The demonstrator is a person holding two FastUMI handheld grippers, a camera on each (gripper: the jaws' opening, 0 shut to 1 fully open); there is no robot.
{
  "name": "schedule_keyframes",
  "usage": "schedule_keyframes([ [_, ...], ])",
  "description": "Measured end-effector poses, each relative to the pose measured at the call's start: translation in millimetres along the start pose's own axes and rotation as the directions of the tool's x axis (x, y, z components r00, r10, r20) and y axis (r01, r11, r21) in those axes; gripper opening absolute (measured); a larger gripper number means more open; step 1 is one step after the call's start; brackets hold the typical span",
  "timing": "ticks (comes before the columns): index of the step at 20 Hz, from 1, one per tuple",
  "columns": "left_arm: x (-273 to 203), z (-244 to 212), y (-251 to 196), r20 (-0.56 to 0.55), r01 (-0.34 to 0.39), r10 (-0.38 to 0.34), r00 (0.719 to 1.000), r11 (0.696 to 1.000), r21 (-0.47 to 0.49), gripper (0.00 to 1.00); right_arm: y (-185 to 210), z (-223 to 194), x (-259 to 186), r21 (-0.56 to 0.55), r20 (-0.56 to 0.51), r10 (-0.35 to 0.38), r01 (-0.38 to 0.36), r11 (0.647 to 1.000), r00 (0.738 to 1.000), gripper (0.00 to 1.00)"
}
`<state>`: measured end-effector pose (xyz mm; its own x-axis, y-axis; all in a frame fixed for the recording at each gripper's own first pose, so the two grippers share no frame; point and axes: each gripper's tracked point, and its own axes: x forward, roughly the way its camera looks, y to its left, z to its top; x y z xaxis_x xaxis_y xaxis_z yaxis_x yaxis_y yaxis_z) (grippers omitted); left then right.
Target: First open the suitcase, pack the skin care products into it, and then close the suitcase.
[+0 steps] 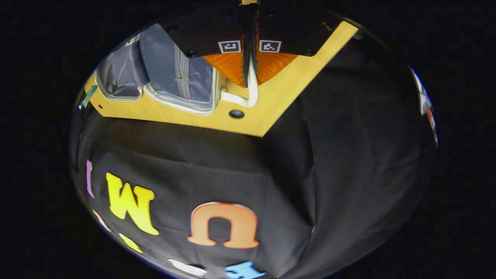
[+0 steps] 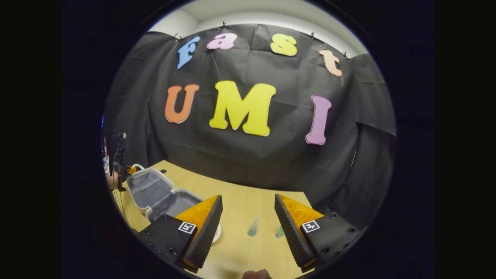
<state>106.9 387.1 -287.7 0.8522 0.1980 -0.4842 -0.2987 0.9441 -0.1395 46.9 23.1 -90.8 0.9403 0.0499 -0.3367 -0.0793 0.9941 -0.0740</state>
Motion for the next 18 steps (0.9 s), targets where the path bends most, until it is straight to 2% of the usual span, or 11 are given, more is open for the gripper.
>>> schedule_keyframes([
  [2, 16, -23, -4, -0.031, 0.023, -0.025, 0.999, 0.997, -0.072, 0.03, -2, -4, 4, 0.013, -0.023, -0.017, 0.017, 1.000, 1.000, 0.80],
  [5, 16, -23, 2, -0.015, 0.038, -0.040, 0.999, 0.991, -0.130, 0.04, -2, -3, 7, -0.003, -0.021, -0.023, 0.023, 1.000, 1.000, 0.79],
  [8, 13, -29, 4, -0.056, -0.026, 0.019, 0.998, 0.989, -0.144, 0.05, -2, -4, 9, 0.004, -0.020, -0.010, 0.010, 1.000, 1.000, 0.80],
  [10, 4, -17, 4, -0.045, -0.098, 0.094, 0.995, 0.990, -0.102, 0.05, -4, -4, 9, 0.017, -0.018, 0.000, 0.000, 1.000, 1.000, 0.80],
  [11, -3, -9, 5, -0.027, -0.141, 0.139, 0.990, 0.987, -0.075, 0.08, -7, -4, 8, 0.023, -0.014, 0.004, -0.004, 1.000, 1.000, 0.80],
  [13, -16, 3, 3, 0.019, -0.161, 0.161, 0.987, 0.987, -0.023, 0.17, -14, -2, 7, 0.041, -0.005, 0.010, -0.010, 0.999, 1.000, 0.80],
  [14, -20, 3, 0, 0.018, -0.152, 0.153, 0.988, 0.988, -0.017, 0.23, -18, -1, 6, 0.053, -0.001, 0.015, -0.015, 0.998, 1.000, 0.80],
  [15, -22, -1, -1, 0.003, -0.151, 0.151, 0.989, 0.988, -0.028, 0.37, -23, 1, 5, 0.057, 0.006, 0.018, -0.018, 0.998, 1.000, 0.80],
  [17, -37, 7, 0, 0.020, -0.191, 0.192, 0.981, 0.980, -0.047, 0.48, -35, 8, -2, 0.044, 0.034, 0.020, -0.021, 0.999, 0.999, 0.80],
  [18, -54, 29, -10, 0.087, -0.194, 0.198, 0.976, 0.980, -0.051, 0.49, -43, 13, -6, 0.036, 0.054, 0.019, -0.021, 0.999, 0.998, 0.80],
])
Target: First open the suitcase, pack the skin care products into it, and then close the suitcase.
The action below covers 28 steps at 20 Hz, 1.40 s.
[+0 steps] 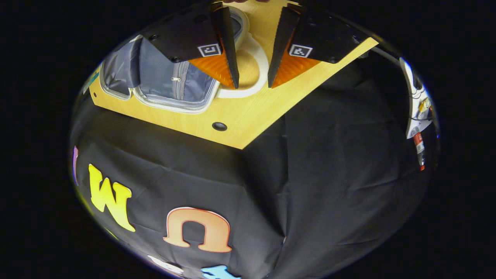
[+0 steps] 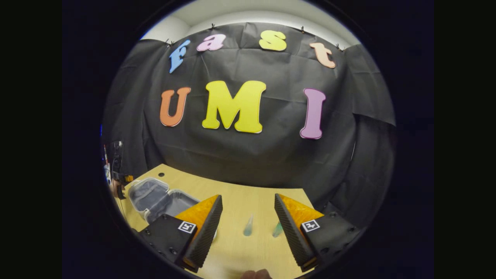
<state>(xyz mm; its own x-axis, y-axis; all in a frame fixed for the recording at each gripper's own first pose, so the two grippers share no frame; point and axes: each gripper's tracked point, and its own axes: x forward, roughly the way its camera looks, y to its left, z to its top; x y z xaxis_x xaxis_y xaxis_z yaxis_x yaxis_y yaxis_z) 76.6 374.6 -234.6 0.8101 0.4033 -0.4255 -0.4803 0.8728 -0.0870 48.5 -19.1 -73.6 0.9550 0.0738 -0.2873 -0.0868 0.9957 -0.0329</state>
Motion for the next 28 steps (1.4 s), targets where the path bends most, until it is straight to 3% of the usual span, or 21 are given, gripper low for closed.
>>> schedule_keyframes([
  [1, -21, 32, -11, 0.094, 0.003, -0.004, 0.996, 1.000, 0.010, 0.63, -9, 4, -4, -0.003, 0.017, -0.003, 0.003, 1.000, 1.000, 0.79],
  [2, -44, 62, -29, 0.192, 0.020, -0.025, 0.981, 0.999, 0.032, 0.63, -19, 6, -6, -0.001, 0.030, -0.007, 0.007, 1.000, 1.000, 0.80],
  [3, -61, 87, -54, 0.259, 0.042, -0.057, 0.964, 0.997, 0.060, 0.73, -28, 7, -8, 0.010, 0.040, -0.012, 0.012, 1.000, 0.999, 0.78],
  [5, -95, 117, -95, 0.303, 0.045, -0.069, 0.951, 0.995, 0.085, 0.94, -43, 7, -9, 0.045, 0.051, -0.021, 0.019, 0.999, 0.998, 0.80],
  [6, -113, 124, -120, 0.299, 0.065, -0.084, 0.951, 0.995, 0.073, 0.98, -52, 6, -9, 0.064, 0.056, -0.027, 0.023, 0.998, 0.998, 0.80],
  [7, -122, 125, -151, 0.292, 0.108, -0.122, 0.949, 0.992, 0.061, 0.87, -60, 4, -7, 0.083, 0.059, -0.034, 0.029, 0.996, 0.998, 0.80],
  [8, -131, 125, -184, 0.295, 0.136, -0.143, 0.945, 0.990, 0.047, 0.97, -67, 2, -6, 0.100, 0.061, -0.039, 0.033, 0.994, 0.997, 0.80],
  [9, -139, 123, -209, 0.307, 0.160, -0.164, 0.937, 0.986, 0.038, 1.00, -74, 0, -6, 0.116, 0.060, -0.044, 0.037, 0.993, 0.997, 0.80],
  [11, -156, 112, -271, 0.315, 0.228, -0.233, 0.920, 0.972, 0.055, 0.95, -90, -5, -7, 0.121, 0.063, -0.055, 0.048, 0.991, 0.996, 0.79],
  [12, -160, 103, -298, 0.306, 0.260, -0.271, 0.912, 0.962, 0.079, 1.00, -98, -8, -8, 0.113, 0.063, -0.061, 0.054, 0.992, 0.996, 0.80],
  [15, -189, 35, -383, 0.214, 0.372, -0.403, 0.890, 0.913, 0.168, 0.98, -123, -27, -12, 0.088, 0.043, -0.077, 0.073, 0.993, 0.996, 0.80],
  [17, -206, 8, -433, 0.207, 0.427, -0.471, 0.858, 0.877, 0.221, 0.98, -133, -47, -12, 0.078, 0.004, -0.070, 0.069, 0.995, 0.998, 0.79],
  [25, -220, -115, -547, 0.014, 0.543, -0.581, 0.814, 0.769, 0.336, 0.98, -174, -103, -5, 0.084, -0.107, -0.069, 0.078, 0.993, 0.992, 0.80],
  [28, -206, -156, -570, -0.049, 0.564, -0.584, 0.810, 0.754, 0.338, 0.98, -186, -118, -7, 0.073, -0.141, -0.073, 0.084, 0.994, 0.987, 0.80],
])
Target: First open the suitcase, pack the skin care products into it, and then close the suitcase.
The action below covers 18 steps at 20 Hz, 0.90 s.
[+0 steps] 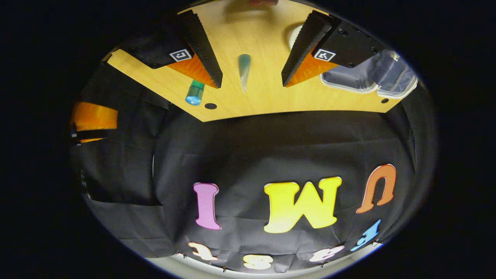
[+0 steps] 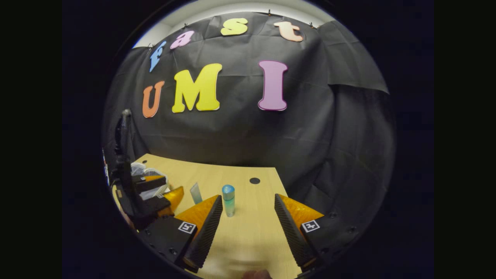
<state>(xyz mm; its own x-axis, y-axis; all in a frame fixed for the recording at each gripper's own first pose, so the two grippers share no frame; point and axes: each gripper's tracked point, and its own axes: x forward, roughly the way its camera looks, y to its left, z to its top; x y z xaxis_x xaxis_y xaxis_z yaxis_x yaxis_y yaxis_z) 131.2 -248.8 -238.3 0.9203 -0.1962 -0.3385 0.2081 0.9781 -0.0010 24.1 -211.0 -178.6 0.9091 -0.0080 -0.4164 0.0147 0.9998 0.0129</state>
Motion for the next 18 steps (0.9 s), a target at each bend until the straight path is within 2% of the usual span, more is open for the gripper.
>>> schedule_keyframes([
  [7, 70, -63, 8, -0.111, -0.065, 0.062, 0.992, 0.998, -0.023, 0.98, -30, -28, 9, -0.019, -0.077, -0.025, 0.024, 1.000, 0.997, 0.80],
  [11, 92, -92, 1, -0.192, -0.045, 0.043, 0.980, 0.999, -0.007, 0.94, -35, -28, 18, -0.009, -0.082, -0.027, 0.027, 1.000, 0.996, 0.80],
  [12, 97, -89, 1, -0.175, -0.046, 0.045, 0.984, 0.999, 0.000, 0.93, -36, -29, 18, -0.008, -0.083, -0.028, 0.027, 1.000, 0.996, 0.80],
  [13, 102, -89, 3, -0.176, -0.054, 0.056, 0.983, 0.998, 0.019, 0.96, -37, -29, 17, -0.006, -0.083, -0.030, 0.029, 1.000, 0.996, 0.80],
  [14, 104, -92, 3, -0.196, -0.057, 0.063, 0.978, 0.998, 0.034, 0.84, -38, -30, 18, -0.002, -0.084, -0.031, 0.031, 1.000, 0.996, 0.78],
  [15, 105, -95, 2, -0.216, -0.057, 0.064, 0.974, 0.998, 0.035, 0.77, -39, -30, 20, 0.000, -0.085, -0.033, 0.033, 0.999, 0.996, 0.79],
  [17, 106, -101, 3, -0.248, -0.061, 0.066, 0.966, 0.998, 0.031, 0.73, -41, -30, 24, 0.009, -0.088, -0.035, 0.036, 0.999, 0.995, 0.79],
  [18, 105, -105, 3, -0.267, -0.063, 0.068, 0.961, 0.998, 0.025, 0.63, -41, -31, 26, 0.015, -0.090, -0.034, 0.036, 0.999, 0.995, 0.80],
])
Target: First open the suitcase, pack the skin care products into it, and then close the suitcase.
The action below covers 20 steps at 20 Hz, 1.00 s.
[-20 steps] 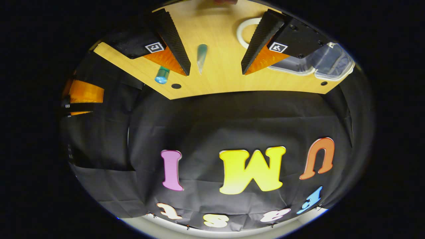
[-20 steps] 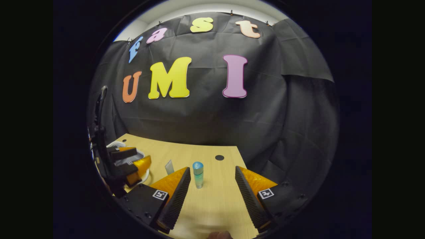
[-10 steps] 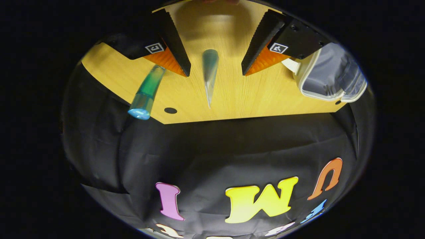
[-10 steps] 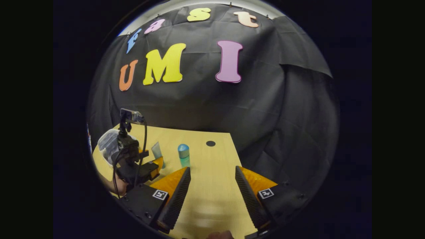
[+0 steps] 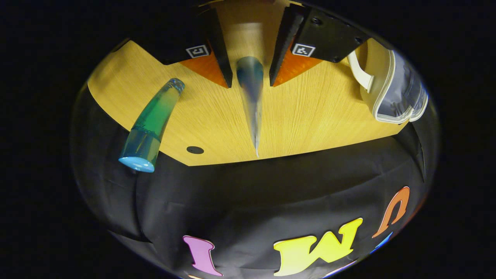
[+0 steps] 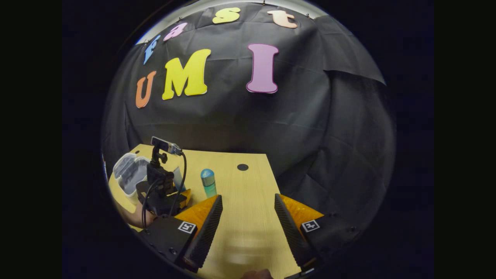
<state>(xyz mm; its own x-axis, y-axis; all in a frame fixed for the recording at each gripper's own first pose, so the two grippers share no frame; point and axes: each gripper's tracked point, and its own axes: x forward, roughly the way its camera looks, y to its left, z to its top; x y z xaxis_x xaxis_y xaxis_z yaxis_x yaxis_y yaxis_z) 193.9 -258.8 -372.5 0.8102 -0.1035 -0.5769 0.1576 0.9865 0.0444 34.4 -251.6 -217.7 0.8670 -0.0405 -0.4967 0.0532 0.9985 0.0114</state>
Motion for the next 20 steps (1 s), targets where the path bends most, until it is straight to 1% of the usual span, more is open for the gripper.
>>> schedule_keyframes([
  [1, 2, -2, 1, -0.012, 0.000, 0.000, 1.000, 1.000, -0.003, 0.56, 2, -1, 2, 0.004, -0.001, 0.002, -0.002, 1.000, 1.000, 0.80],
  [3, 4, -6, -2, -0.035, 0.017, -0.017, 0.999, 1.000, -0.002, 0.53, 8, -3, 7, 0.008, -0.003, 0.011, -0.011, 1.000, 1.000, 0.80],
  [4, 3, -7, -3, -0.044, 0.027, -0.027, 0.999, 1.000, -0.002, 0.58, 11, -5, 9, 0.009, -0.006, 0.020, -0.020, 1.000, 1.000, 0.80],
  [5, 4, -8, -2, -0.046, 0.028, -0.028, 0.999, 1.000, 0.004, 0.47, 15, -6, 13, 0.010, -0.006, 0.028, -0.028, 1.000, 1.000, 0.80],
  [6, 3, -7, -2, -0.046, 0.035, -0.035, 0.998, 0.999, 0.005, 0.44, 20, -6, 15, 0.011, -0.005, 0.039, -0.039, 0.999, 0.999, 0.80],
  [9, -3, -8, -3, -0.055, 0.071, -0.072, 0.996, 0.997, -0.027, 0.40, 31, -12, 24, -0.001, -0.012, 0.067, -0.067, 0.998, 0.998, 0.80],
  [12, -30, -1, -4, -0.055, 0.119, -0.125, 0.991, 0.989, -0.093, 0.40, 44, -20, 36, -0.009, -0.021, 0.094, -0.094, 0.996, 0.995, 0.80],
  [13, -42, 4, 0, -0.040, 0.117, -0.123, 0.992, 0.986, -0.119, 0.40, 50, -23, 42, -0.011, -0.024, 0.105, -0.105, 0.994, 0.994, 0.80],
  [15, -70, 12, 15, -0.025, 0.099, -0.103, 0.994, 0.985, -0.143, 0.39, 66, -30, 60, -0.010, -0.033, 0.129, -0.129, 0.992, 0.991, 0.80],
  [16, -82, 14, 23, -0.020, 0.090, -0.094, 0.995, 0.985, -0.145, 0.47, 77, -34, 69, -0.007, -0.043, 0.145, -0.145, 0.989, 0.989, 0.79],
  [17, -94, 18, 32, -0.013, 0.080, -0.083, 0.996, 0.986, -0.147, 0.39, 88, -39, 80, -0.003, -0.049, 0.160, -0.160, 0.987, 0.986, 0.79],
  [18, -107, 20, 41, -0.009, 0.065, -0.067, 0.998, 0.986, -0.151, 0.39, 98, -45, 92, -0.005, -0.063, 0.169, -0.170, 0.985, 0.984, 0.80],
  [19, -119, 22, 49, -0.007, 0.054, -0.055, 0.998, 0.986, -0.158, 0.39, 104, -52, 101, -0.005, -0.069, 0.174, -0.175, 0.985, 0.982, 0.79],
  [20, -129, 23, 56, -0.007, 0.045, -0.047, 0.999, 0.984, -0.171, 0.46, 111, -56, 111, -0.004, -0.071, 0.180, -0.181, 0.983, 0.981, 0.80],
])
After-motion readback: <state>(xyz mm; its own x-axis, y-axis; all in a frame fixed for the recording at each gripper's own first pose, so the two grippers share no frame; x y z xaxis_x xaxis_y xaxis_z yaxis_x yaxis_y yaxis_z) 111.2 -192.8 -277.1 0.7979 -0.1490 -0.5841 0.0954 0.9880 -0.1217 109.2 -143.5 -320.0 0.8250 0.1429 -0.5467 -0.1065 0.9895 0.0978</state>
